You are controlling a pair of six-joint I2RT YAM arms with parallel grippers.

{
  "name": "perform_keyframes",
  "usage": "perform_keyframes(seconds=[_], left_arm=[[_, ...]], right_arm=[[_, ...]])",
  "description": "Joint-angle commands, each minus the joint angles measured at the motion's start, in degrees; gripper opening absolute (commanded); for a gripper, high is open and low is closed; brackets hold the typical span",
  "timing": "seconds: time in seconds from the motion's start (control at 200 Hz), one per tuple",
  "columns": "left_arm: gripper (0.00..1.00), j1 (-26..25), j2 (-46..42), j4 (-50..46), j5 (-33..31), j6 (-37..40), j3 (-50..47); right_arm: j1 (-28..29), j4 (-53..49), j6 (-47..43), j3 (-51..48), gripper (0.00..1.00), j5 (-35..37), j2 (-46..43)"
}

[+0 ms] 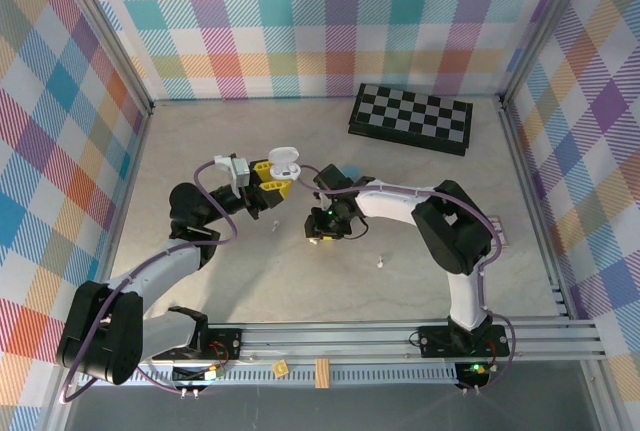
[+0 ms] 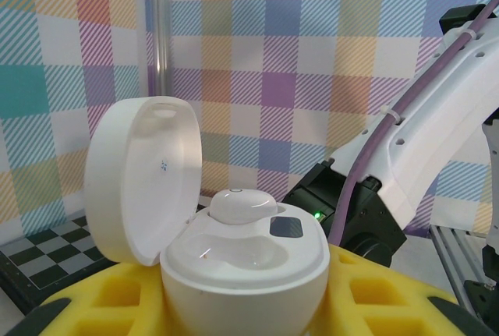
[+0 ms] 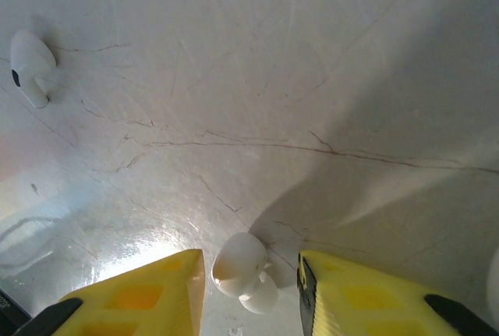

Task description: Insert the wireless bluetooth earbuds into the charging case

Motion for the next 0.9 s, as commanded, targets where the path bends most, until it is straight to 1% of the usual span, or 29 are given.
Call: perform_keyframes(seconds=[0.0,0.095,0.285,0.385,0.645,0.78,0.9], left_arm=[[0.34,0.8,-1.5,1.2,0.1,0.8,-0.4],[0.34,0.9,-1.6,1.2,0.1,0.8,-0.6],[0.34,0.8,-1.8,1.1,0.3,0.8,-0.8],[0.34,0.8,-2.0,1.1,0.3,0.8,-0.8],[0.34,0.9,-2.3,1.1,0.7,0.9,-0.8],[0.34,0.9,-2.2,0.9,1.0,1.0,-0.6],[0.34,0.8,-2.0,0.9,1.2,1.1,-0.6]], right_arm=[[1.1,-2.0,-1.7,2.1,0.37,-0.4,1.8],[1.4,-2.6,-1.9,2.8,0.37,0.3,2.7],[1.5,-5.1,-3.2,3.5,0.27,2.9,2.6],[1.5,-5.8,-4.0,3.0,0.24,4.3,0.4],[1.1,-7.7,-5.2,-1.1,0.24,7.3,-7.9],[-1.4,-8.4,-5.1,-6.7,0.24,9.3,-13.5],[-6.4,-8.2,-5.4,-12.7,0.24,9.4,-17.6]])
